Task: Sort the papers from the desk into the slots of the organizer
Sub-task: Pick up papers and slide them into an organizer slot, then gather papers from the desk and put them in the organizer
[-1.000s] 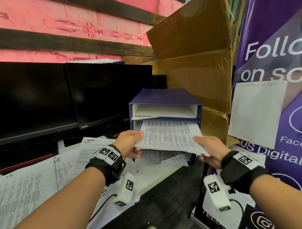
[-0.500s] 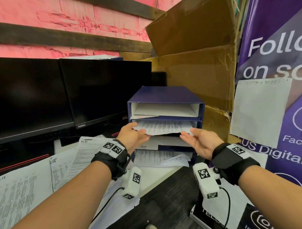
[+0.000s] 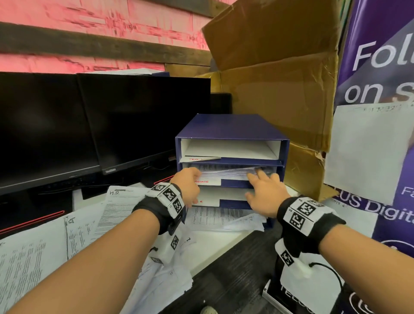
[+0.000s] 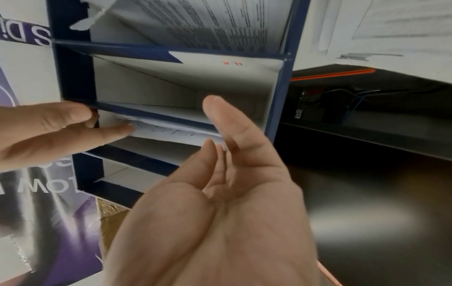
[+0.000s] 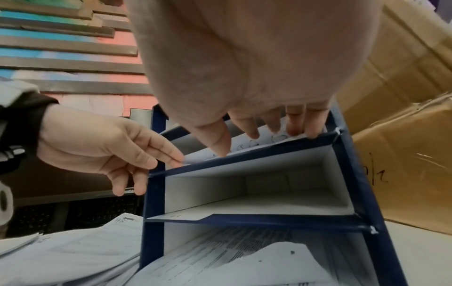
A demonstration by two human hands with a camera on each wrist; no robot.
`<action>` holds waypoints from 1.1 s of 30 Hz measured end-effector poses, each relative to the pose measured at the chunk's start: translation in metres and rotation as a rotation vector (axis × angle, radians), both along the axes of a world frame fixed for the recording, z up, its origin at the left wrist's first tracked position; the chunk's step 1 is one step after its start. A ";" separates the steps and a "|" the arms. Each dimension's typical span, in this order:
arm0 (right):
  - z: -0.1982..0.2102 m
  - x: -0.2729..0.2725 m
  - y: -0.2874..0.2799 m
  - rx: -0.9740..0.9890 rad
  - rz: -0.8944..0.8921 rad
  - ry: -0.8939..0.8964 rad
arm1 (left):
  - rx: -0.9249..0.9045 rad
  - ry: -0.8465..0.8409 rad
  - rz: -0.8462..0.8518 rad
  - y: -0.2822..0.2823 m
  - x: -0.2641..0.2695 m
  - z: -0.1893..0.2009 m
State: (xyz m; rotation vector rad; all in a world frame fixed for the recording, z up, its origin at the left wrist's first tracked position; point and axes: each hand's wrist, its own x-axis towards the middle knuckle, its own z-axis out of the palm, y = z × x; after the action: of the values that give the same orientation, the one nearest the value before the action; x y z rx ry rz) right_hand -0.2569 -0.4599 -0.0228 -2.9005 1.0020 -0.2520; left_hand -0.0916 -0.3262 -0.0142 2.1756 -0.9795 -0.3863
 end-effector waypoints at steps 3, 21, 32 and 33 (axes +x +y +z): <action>0.001 0.011 -0.006 -0.021 -0.086 0.005 | 0.140 -0.025 -0.059 -0.008 0.005 0.002; 0.017 0.021 0.011 -0.029 0.056 0.048 | 0.105 -0.211 -0.027 0.023 0.005 0.017; -0.007 0.084 0.111 0.337 0.415 0.061 | 0.245 -0.048 0.329 0.161 0.043 0.028; -0.010 0.090 0.114 0.368 0.402 0.099 | 0.297 -0.031 0.354 0.173 0.046 0.024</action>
State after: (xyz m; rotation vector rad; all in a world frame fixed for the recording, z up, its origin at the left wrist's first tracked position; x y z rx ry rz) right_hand -0.1669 -0.3456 -0.0331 -2.7049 0.3983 0.0918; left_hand -0.0452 -0.1536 0.0093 2.5712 -0.5591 -0.3444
